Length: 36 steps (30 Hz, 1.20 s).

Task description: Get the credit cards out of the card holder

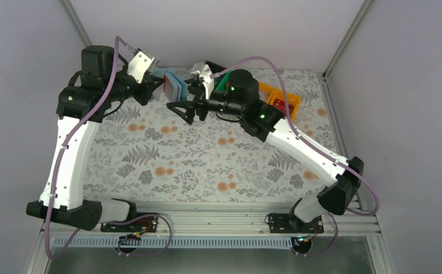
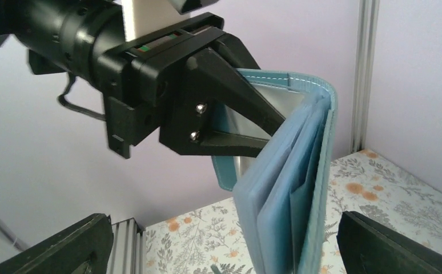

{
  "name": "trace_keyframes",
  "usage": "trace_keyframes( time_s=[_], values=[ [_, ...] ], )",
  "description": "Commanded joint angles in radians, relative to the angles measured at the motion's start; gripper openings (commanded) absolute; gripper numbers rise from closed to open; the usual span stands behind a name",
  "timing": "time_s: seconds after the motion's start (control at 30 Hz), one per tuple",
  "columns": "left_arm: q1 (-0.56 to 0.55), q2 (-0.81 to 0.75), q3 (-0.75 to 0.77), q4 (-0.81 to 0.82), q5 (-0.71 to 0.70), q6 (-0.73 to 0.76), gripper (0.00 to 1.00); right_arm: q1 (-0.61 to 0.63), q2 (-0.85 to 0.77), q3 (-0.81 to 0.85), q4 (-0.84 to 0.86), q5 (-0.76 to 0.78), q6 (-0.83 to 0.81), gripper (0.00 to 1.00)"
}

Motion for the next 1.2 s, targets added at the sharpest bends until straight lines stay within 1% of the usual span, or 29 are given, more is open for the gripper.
trace_keyframes(
  time_s=[0.0,0.03,0.1,0.17,0.2,0.23,0.27,0.4,0.43,0.47,0.53,0.6,0.63,0.7,0.73,0.77,0.8,0.87,0.93,0.97,1.03,1.1,1.13,1.17],
  values=[
    [0.000,0.010,0.038,0.004,0.016,-0.021,0.02,0.025,0.075,0.057,0.064,0.121,0.043,0.98],
    [0.000,0.010,0.045,-0.002,0.049,-0.013,0.02,0.022,0.091,0.070,0.045,0.154,0.045,0.91],
    [0.000,0.008,0.060,-0.016,0.087,-0.001,0.03,0.014,0.090,0.061,0.029,0.188,0.050,0.62],
    [0.000,0.001,0.063,-0.030,0.094,0.019,0.02,-0.003,0.053,0.007,0.059,0.167,0.063,0.37],
    [0.000,-0.001,0.062,-0.036,0.095,0.031,0.02,-0.011,0.030,-0.027,0.080,0.154,0.068,0.22],
    [0.000,-0.002,0.061,-0.044,0.098,0.042,0.02,-0.016,0.010,-0.057,0.095,0.144,0.073,0.12],
    [0.000,-0.004,0.058,-0.050,0.100,0.052,0.02,-0.021,-0.008,-0.083,0.101,0.130,0.075,0.05],
    [0.000,-0.006,0.056,-0.065,0.084,0.088,0.03,-0.038,-0.060,-0.129,0.067,0.019,0.037,0.04],
    [0.001,-0.008,0.051,-0.063,0.061,0.096,0.08,-0.046,-0.071,-0.131,0.043,-0.020,0.019,0.04],
    [0.003,-0.011,0.044,-0.057,0.037,0.100,0.17,-0.053,-0.080,-0.129,0.015,-0.057,0.007,0.04],
    [0.005,-0.017,0.011,-0.032,-0.023,0.101,0.29,-0.069,-0.091,-0.124,-0.049,-0.147,-0.010,0.04],
    [0.012,-0.019,-0.043,-0.006,-0.086,0.113,0.32,-0.080,-0.094,-0.123,-0.101,-0.242,-0.007,0.04],
    [0.019,-0.018,-0.070,0.007,-0.121,0.121,0.35,-0.083,-0.086,-0.120,-0.129,-0.265,0.005,0.04],
    [0.064,-0.014,-0.139,0.047,-0.173,0.137,0.42,-0.095,-0.065,-0.105,-0.190,-0.266,0.045,0.04],
    [0.097,-0.011,-0.170,0.075,-0.179,0.146,0.46,-0.107,-0.048,-0.099,-0.221,-0.266,0.078,0.04],
    [0.137,-0.008,-0.198,0.093,-0.173,0.154,0.48,-0.120,-0.029,-0.094,-0.258,-0.267,0.113,0.04],
    [0.175,-0.002,-0.217,0.104,-0.153,0.161,0.50,-0.134,-0.007,-0.092,-0.278,-0.268,0.168,0.04],
    [0.252,0.007,-0.242,0.114,-0.104,0.174,0.58,-0.149,0.031,-0.108,-0.291,-0.272,0.232,0.04],
    [0.311,0.007,-0.266,0.127,-0.041,0.195,0.65,-0.151,0.066,-0.129,-0.297,-0.258,0.271,0.04],
    [0.333,0.009,-0.275,0.137,-0.026,0.204,0.68,-0.152,0.085,-0.133,-0.311,-0.228,0.280,0.04],
    [0.362,0.019,-0.284,0.153,-0.014,0.214,0.69,-0.155,0.126,-0.122,-0.337,-0.165,0.293,0.04],
    [0.367,0.032,-0.275,0.166,-0.011,0.204,0.69,-0.156,0.157,-0.100,-0.360,-0.101,0.300,0.04],
    [0.367,0.037,-0.267,0.167,0.013,0.199,0.69,-0.156,0.188,-0.089,-0.368,-0.068,0.303,0.04],
    [0.367,0.043,-0.259,0.160,0.067,0.196,0.69,-0.156,0.211,-0.074,-0.381,-0.028,0.303,0.04]
  ],
)
